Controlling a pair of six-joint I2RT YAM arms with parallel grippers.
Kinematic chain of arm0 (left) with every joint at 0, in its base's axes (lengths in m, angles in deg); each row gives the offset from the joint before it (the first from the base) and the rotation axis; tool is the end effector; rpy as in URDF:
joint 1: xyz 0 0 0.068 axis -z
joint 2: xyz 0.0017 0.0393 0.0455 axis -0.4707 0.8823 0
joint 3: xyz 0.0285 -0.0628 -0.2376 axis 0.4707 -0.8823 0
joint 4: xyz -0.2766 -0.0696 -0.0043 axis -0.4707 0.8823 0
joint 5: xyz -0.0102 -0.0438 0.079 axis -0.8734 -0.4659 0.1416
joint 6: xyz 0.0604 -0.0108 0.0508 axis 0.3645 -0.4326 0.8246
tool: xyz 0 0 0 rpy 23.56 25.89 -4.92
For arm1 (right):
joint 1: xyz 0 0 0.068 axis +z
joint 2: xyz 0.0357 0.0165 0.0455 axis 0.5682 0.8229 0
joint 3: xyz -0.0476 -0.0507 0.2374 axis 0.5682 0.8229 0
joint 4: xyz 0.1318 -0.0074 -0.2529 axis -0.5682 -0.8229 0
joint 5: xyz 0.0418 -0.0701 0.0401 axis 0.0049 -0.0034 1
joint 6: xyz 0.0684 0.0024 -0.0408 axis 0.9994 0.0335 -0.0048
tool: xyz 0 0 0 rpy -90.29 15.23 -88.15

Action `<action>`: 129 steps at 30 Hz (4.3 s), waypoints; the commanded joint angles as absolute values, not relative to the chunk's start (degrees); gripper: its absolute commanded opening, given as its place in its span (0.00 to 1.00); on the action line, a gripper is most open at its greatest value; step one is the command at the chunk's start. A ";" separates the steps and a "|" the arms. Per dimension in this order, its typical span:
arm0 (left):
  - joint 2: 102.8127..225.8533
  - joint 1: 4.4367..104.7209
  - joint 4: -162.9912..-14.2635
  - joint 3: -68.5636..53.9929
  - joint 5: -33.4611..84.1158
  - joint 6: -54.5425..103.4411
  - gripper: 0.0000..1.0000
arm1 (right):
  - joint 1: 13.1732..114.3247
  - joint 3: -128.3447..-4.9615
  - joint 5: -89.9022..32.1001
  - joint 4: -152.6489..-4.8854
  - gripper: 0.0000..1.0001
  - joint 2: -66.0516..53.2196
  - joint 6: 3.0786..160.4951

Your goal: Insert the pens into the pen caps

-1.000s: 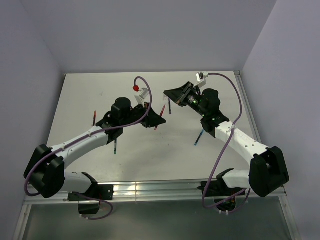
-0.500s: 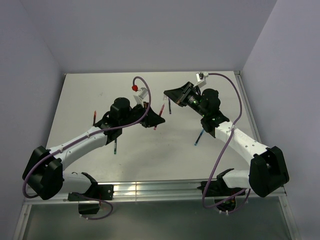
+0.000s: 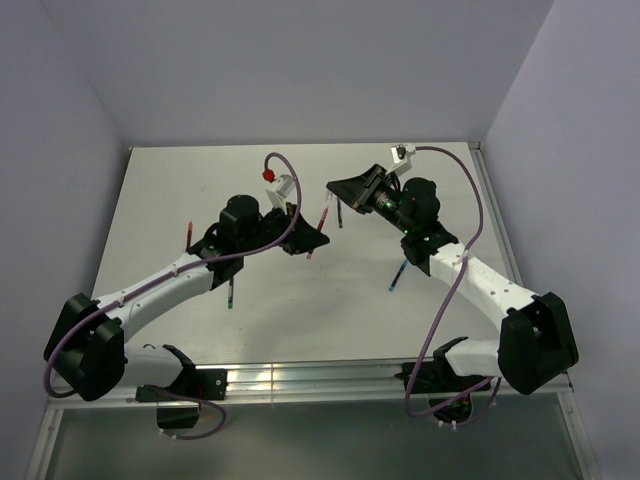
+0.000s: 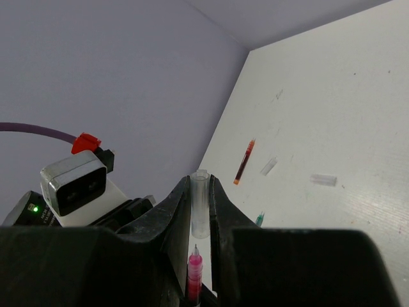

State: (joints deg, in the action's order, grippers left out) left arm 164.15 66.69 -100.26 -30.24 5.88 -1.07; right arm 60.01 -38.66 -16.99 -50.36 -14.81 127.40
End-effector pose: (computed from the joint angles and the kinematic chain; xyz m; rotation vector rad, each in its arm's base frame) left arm 0.2615 -0.2497 0.2500 0.4117 1.9375 -1.3390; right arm 0.3137 0.1742 0.2871 0.0960 1.6813 1.3147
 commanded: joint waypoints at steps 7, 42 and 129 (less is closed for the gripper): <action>161.96 66.58 -101.29 -28.30 6.34 -0.18 0.00 | 60.90 -39.89 -17.56 -49.52 0.00 -16.48 126.12; 161.17 65.79 -101.29 -28.48 6.87 -0.27 0.00 | 63.36 -39.27 -18.52 -50.49 0.00 -17.18 125.86; 150.72 59.64 -89.07 -25.75 32.27 4.39 0.00 | 78.04 -44.11 -1.82 -45.74 0.00 -5.32 122.61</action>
